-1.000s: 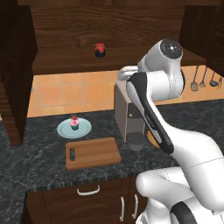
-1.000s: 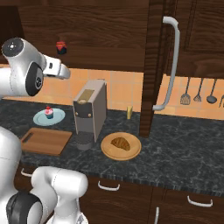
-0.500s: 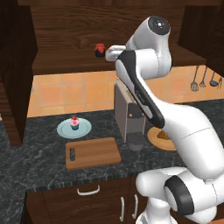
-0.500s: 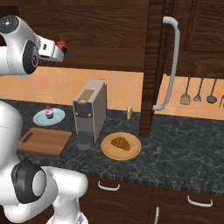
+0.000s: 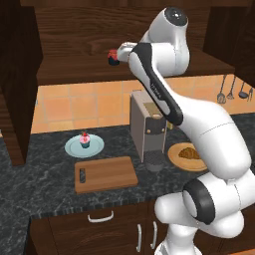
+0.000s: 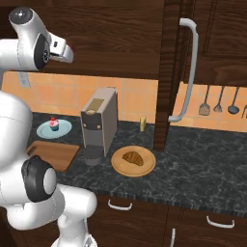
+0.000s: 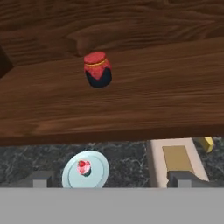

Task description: From the different types of pastries on the counter, select a croissant and place it on the cutting board. Then retrieve a jar of jam from the cabinet and place it alongside the croissant on the cutting board.

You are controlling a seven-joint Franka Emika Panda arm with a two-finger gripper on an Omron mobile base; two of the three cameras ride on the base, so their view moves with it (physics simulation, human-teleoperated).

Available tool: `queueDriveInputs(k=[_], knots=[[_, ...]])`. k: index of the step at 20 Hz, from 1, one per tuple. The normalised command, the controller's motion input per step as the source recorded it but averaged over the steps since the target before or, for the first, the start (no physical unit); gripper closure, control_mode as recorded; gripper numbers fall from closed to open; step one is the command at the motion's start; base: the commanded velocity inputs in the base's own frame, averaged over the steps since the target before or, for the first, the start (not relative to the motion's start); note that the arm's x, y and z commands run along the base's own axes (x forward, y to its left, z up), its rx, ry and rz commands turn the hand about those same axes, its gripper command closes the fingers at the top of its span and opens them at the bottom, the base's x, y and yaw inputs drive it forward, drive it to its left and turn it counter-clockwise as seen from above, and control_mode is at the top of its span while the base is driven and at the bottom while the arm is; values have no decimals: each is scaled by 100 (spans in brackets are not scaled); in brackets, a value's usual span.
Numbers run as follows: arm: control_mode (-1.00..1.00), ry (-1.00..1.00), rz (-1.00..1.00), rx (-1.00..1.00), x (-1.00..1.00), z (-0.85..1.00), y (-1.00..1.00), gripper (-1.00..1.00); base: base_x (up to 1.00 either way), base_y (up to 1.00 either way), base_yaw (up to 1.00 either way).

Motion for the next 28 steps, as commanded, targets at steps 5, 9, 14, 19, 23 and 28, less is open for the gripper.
queueDriveInputs(k=[5,9,14,19,23,28], knots=[[-100,2,0,-3,47,7,4,-100,0,0,0],[-100,0,0,0,98,30,47,-100,0,0,0],[-100,0,0,0,22,2,23,-100,0,0,0],[-100,-4,1,1,57,0,-3,-100,0,0,0],[-100,-1,0,-3,2,-16,0,-100,0,0,0],[-100,2,0,-3,1,-13,0,-100,0,0,0]])
